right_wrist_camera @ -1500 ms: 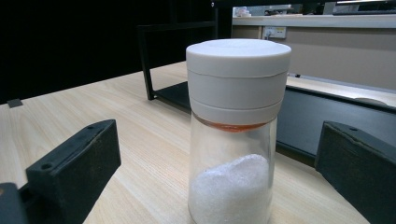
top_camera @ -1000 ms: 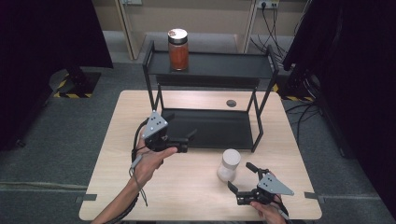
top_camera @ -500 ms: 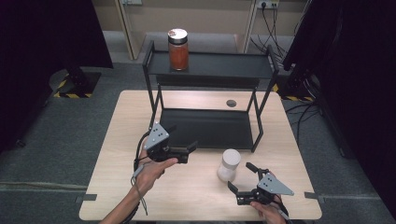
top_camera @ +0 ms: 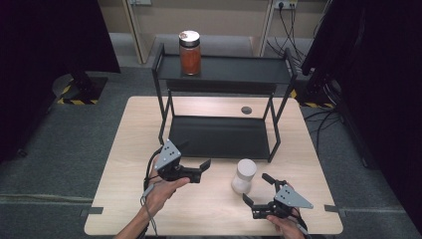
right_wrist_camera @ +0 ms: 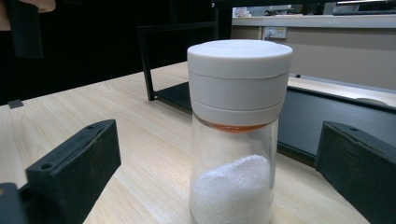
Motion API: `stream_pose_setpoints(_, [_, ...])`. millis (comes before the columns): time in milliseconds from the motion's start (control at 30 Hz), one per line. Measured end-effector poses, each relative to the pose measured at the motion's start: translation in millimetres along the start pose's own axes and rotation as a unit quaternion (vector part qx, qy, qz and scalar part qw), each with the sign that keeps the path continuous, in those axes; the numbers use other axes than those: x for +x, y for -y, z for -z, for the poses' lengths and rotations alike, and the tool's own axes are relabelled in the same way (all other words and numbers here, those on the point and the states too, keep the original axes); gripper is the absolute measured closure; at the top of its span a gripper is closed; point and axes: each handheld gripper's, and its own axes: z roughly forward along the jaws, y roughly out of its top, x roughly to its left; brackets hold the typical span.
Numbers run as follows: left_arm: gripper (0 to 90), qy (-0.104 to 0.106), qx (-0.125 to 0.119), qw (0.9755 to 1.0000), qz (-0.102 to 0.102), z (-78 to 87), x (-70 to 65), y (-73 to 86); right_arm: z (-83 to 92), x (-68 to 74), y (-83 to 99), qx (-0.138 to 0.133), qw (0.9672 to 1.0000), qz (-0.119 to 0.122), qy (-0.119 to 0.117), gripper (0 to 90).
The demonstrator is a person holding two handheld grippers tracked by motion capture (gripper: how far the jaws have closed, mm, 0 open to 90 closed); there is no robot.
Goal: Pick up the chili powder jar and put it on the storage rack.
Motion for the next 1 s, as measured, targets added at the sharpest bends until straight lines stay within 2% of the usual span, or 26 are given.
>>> stream_pose_setpoints(467, [1.3, 0.021, 0.007, 0.9997, 0.01, 7.7, -7.2, 29.7, 0.2, 0.3, -0.2, 0.0, 1.0, 0.0, 0.001, 0.4])
stream_pose_setpoints(1000, [1.8, 0.026, 0.01, 0.9994, 0.021, 12.4, -9.6, 58.7, -0.2, 0.6, 0.1, -0.001, 1.0, 0.002, 0.0, 0.4])
